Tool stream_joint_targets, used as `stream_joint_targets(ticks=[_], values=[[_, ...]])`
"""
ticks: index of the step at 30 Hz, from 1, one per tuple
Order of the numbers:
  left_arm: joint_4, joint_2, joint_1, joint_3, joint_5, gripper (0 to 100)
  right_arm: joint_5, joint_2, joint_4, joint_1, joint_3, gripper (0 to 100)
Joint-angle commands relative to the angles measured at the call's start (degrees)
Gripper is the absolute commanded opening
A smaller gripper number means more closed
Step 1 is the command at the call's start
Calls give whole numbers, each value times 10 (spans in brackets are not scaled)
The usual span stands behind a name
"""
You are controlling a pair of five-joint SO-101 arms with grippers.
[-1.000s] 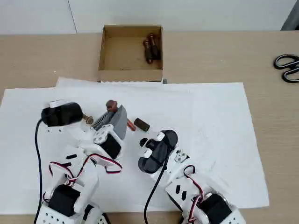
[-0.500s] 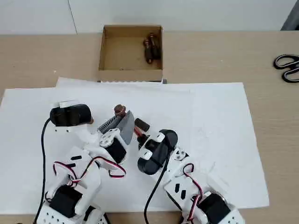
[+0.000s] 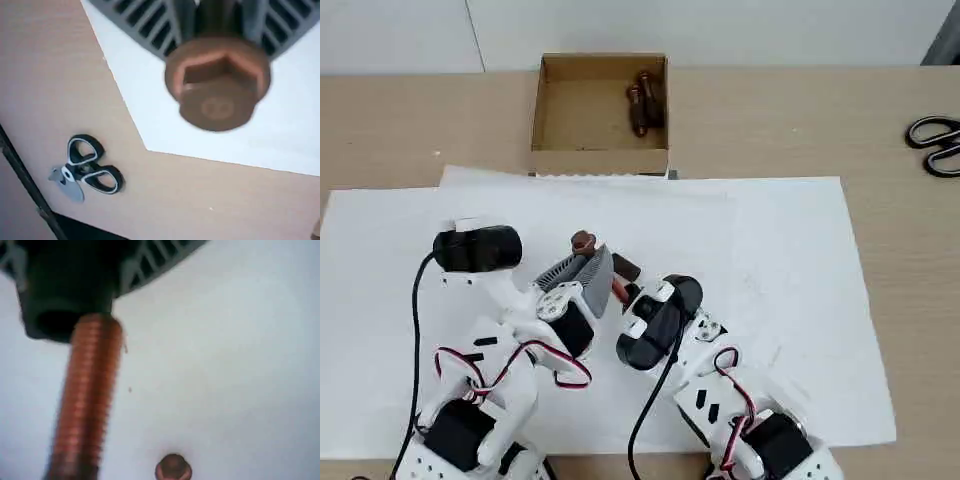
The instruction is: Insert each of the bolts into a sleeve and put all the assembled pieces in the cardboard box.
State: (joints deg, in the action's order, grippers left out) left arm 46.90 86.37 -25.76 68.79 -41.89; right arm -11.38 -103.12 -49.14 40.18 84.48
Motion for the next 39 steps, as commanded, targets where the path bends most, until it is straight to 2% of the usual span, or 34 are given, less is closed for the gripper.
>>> stream_joint_targets(ticks=[1,8,13,20,27,39], values=[[2,6,-5,-28,-4,6,-4,-6,20,-6,-7,2],[-8,8,-2,-24,-4,6,-4,-7,16,-4,-9,2],[-47,5,36,-25,-3,6,-4,-7,16,15,-8,2],[-46,5,36,-24,-3,6,-4,-7,19,18,-8,2],[-13,5,-4,-23,-3,6,-4,-7,19,18,-9,2],[-17,7,17,-15,-2,6,-4,-7,20,18,-10,2]])
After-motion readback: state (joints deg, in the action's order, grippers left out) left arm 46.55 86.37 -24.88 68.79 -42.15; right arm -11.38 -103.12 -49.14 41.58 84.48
